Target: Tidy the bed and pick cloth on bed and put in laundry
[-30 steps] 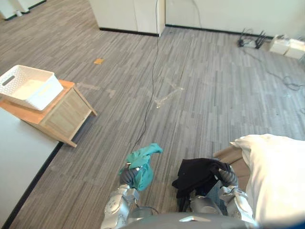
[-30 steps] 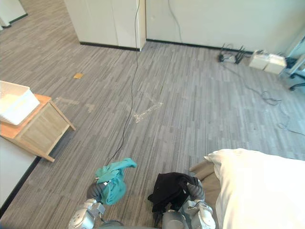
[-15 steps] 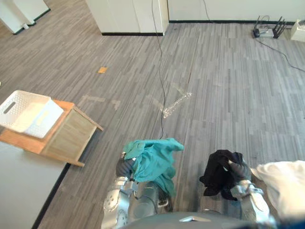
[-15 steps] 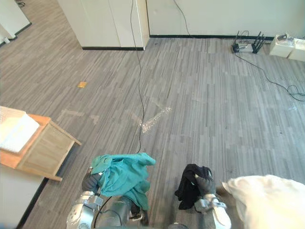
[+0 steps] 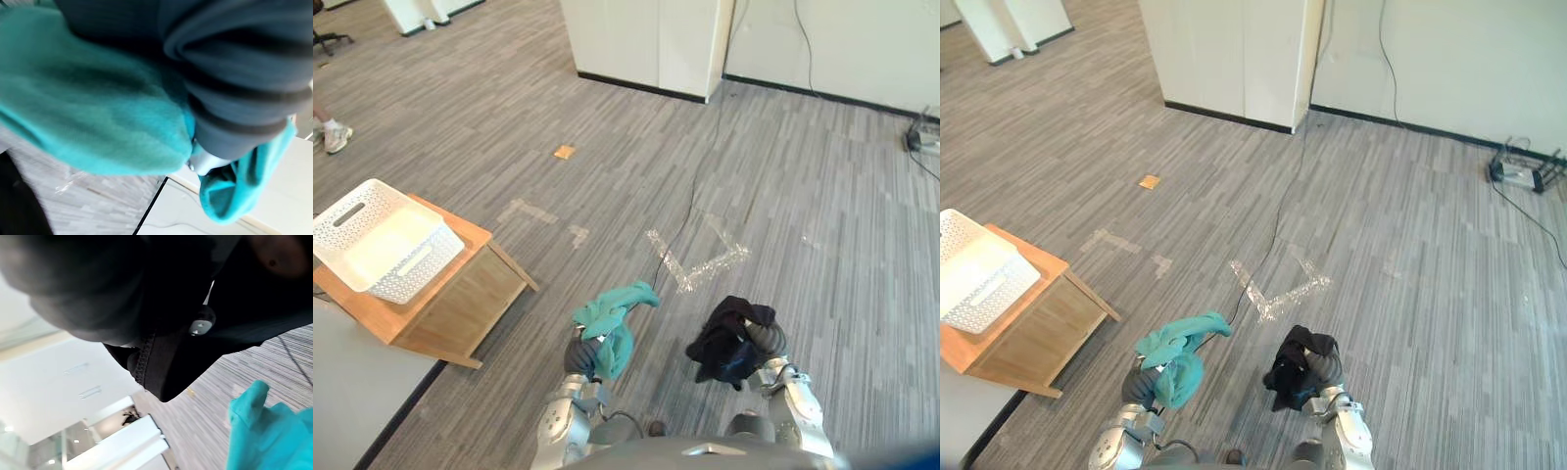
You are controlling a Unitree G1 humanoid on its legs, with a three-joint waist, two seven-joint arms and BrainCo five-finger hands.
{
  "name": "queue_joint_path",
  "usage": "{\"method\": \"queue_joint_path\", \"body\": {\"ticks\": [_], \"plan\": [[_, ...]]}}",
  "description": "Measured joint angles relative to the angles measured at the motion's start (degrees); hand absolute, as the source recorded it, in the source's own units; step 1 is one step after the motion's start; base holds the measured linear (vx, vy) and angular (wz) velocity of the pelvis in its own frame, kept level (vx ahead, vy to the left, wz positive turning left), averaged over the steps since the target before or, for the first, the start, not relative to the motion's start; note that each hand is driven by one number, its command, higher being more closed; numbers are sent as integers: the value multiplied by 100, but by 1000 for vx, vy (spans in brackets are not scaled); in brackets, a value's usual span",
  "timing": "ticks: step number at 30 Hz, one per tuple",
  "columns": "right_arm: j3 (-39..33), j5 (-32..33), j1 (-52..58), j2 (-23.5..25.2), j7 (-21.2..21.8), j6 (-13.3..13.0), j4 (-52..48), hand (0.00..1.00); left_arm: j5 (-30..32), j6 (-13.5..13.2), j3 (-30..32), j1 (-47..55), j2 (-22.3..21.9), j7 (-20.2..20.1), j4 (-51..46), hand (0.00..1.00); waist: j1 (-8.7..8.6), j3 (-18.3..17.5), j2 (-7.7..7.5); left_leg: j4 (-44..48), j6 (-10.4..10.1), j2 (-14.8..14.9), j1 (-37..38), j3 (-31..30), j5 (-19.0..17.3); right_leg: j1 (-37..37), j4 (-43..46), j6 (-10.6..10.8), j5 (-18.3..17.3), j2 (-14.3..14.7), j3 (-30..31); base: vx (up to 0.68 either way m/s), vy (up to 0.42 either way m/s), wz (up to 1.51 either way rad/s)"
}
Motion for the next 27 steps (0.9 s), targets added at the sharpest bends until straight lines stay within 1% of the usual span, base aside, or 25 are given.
{"method": "queue_joint_path", "body": {"ticks": [1, 2, 3, 4, 5, 6, 7, 8, 9, 10, 11, 12, 13, 14, 15, 16, 17, 19, 20, 21, 22, 24, 25, 26, 27], "plan": [[10, 59, 1, 4, -55, 69, -46, 100, 64, 45, -21, -97, -7, 98, -25, 100, -62, 24, 31, 8, -142, 106, 121, -171, -80, -234, -803, 5, -135, 114, -132, 443, -193, 96], [10, 94, 1, 9, -79, 137, -122, 100, 115, 134, -51, -198, -1, 203, -31, 100, -64, 68, 106, 80, -339, 278, 237, -269, -192, -329, -1856, 7, -72, 306, -210, 377, -178, 78], [10, 96, 1, 13, -80, 167, -168, 100, 115, 167, -68, -242, 5, 239, -30, 100, -68, 94, 151, 148, -462, 386, 283, -276, -266, -327, -2446, 25, 75, 399, -247, 391, -200, 69], [11, 97, -9, 24, -71, 209, -234, 100, 115, 215, -85, -292, 34, 264, -29, 100, -62, 114, 177, 255, -679, 544, 399, -263, -404, -326, -3604, 122, 594, 525, -219, 326, -182, 50], [11, 97, -18, 34, -60, 247, -258, 100, 115, 217, -87, -298, 57, 275, -29, 100, -54, 119, 168, 314, -774, 597, 458, -256, -484, -346, -4084, 201, 859, 555, -142, 441, -273, 48], [13, 93, -21, 33, -37, 333, -342, 100, 112, 217, -81, -291, 95, 342, -26, 100, -40, 112, 116, 452, -863, 690, 583, -263, -720, -429, -4660, 392, 1271, 567, 113, 466, -330, 45], [21, 79, -26, 34, -22, 395, -424, 100, 107, 216, -62, -254, 137, 369, -24, 100, -16, 95, 56, 658, -957, 777, 684, -306, -1102, -535, -4658, 391, 1382, 537, 404, 485, -363, 47], [23, 60, -36, 15, -12, 411, -442, 100, 106, 217, -60, -234, 154, 369, 1, 100, -27, 88, 19, 774, -1002, 869, 764, -394, -1336, -636, -4290, 268, 1665, 549, 502, 489, -392, 48], [20, 42, -38, -29, 1, 445, -439, 100, 104, 218, -52, -171, 167, 363, 90, 100, -78, 50, 164, 947, -1176, 1144, 855, -486, -1627, -892, -3420, -75, 1671, 672, 616, 529, -406, 35], [30, 49, -56, -119, 12, 499, -439, 100, 100, 227, -26, -53, 75, 357, 148, 100, -54, -32, 361, 1242, -1153, 1366, 808, -555, -1609, -1037, -2835, -265, 1143, 774, 447, 537, -396, 24], [30, 56, -95, -128, 38, 531, -439, 100, 95, 228, 23, -22, 25, 355, 153, 100, -48, -13, 393, 1610, -1125, 1433, 642, -553, -1499, -1049, -2700, -322, 993, 789, 388, 533, -410, 12], [18, 85, -167, -192, 98, 590, -439, 100, 48, 232, 125, 66, -60, 327, 151, 100, -39, -10, 431, 2540, -1125, 1545, 140, -574, -1045, -983, -2661, -402, 760, 888, 317, 497, -437, 3], [-4, 92, -232, -252, 190, 662, -446, 100, -90, 239, 279, 175, -170, 200, 128, 100, -8, 28, 558, 3504, -1142, 1777, -289, -583, -305, -675, -2916, -465, 641, 1110, 198, 483, -430, 1], [-6, 98, -240, -279, 261, 703, -475, 100, -142, 240, 364, 226, -222, 120, 109, 100, 37, 60, 604, 3981, -1168, 1904, -469, -585, 39, -466, -3087, -517, 591, 1246, 161, 565, -428, 1], [-50, 121, -235, -357, 394, 755, -582, 100, -219, 244, 492, 358, -292, -43, 68, 100, 95, 97, 679, 4909, -1199, 2050, -893, -586, 115, -42, -3389, -591, 501, 1450, 72, 540, -335, 11], [-57, 137, -234, -407, 554, 760, -762, 100, -231, 270, 545, 460, -297, -123, -51, 100, 123, 146, 658, 5508, -1148, 1983, -1274, -564, 43, 347, -3655, -638, 438, 1562, 34, 442, -264, 12], [-58, 140, -235, -411, 617, 760, -855, 100, -229, 271, 574, 516, -305, -156, -109, 100, 170, 156, 644, 5633, -1148, 1879, -1441, -536, -3, 521, -3793, -662, 419, 1584, 31, 402, -190, 5], [-65, 134, -266, -403, 760, 766, -1158, 100, -239, 271, 651, 640, -408, -187, -317, 100, 303, 170, 609, 5247, -1167, 1412, -2019, -331, -286, 1107, -4387, -665, 407, 1647, 14, 428, -172, -11], [-67, 117, -267, -394, 789, 794, -1226, 100, -268, 270, 685, 705, -468, -173, -402, 100, 396, 169, 605, 4486, -1156, 1271, -2121, -66, -371, 1389, -4692, -644, 421, 1654, -86, 331, -114, -7], [-67, 75, -267, -394, 806, 820, -1241, 100, -308, 270, 682, 725, -474, -155, -425, 100, 405, 167, 599, 3982, -1165, 1212, -2138, 83, -386, 1524, -4837, -614, 441, 1661, -154, 361, -90, 18], [-66, 23, -260, -400, 817, 851, -1250, 100, -357, 270, 684, 721, -475, -131, -431, 100, 381, 163, 596, 2974, -1165, 1117, -2165, 461, -378, 1746, -5073, -541, 467, 1669, -344, 303, -55, 52], [-101, -51, -222, -413, 804, 877, -1243, 100, -372, 292, 678, 655, -491, -131, -427, 100, 329, 140, 566, 1774, -1158, 997, -2156, 1114, -211, 2014, -5336, -472, 469, 1666, -689, 388, -49, 78], [-132, -135, -195, -422, 777, 875, -1228, 100, -449, 304, 671, 617, -529, -131, -418, 100, 293, 93, 536, 1069, -1107, 909, -2123, 1525, 13, 2199, -5483, -404, 484, 1671, -936, 480, -48, 108], [-152, -204, -184, -458, 713, 868, -1176, 100, -485, 310, 633, 548, -563, -130, -394, 100, 263, 69, 488, 390, -987, 785, -2068, 2025, 337, 2388, -5592, -262, 436, 1667, -1214, 494, -20, 134], [-182, -203, -186, -478, 683, 833, -1113, 100, -481, 309, 536, 442, -554, -132, -359, 100, 275, 43, 457, 60, -801, 717, -2069, 2401, 623, 2568, -5594, -87, 329, 1664, -1470, 488, 1, 121]]}}
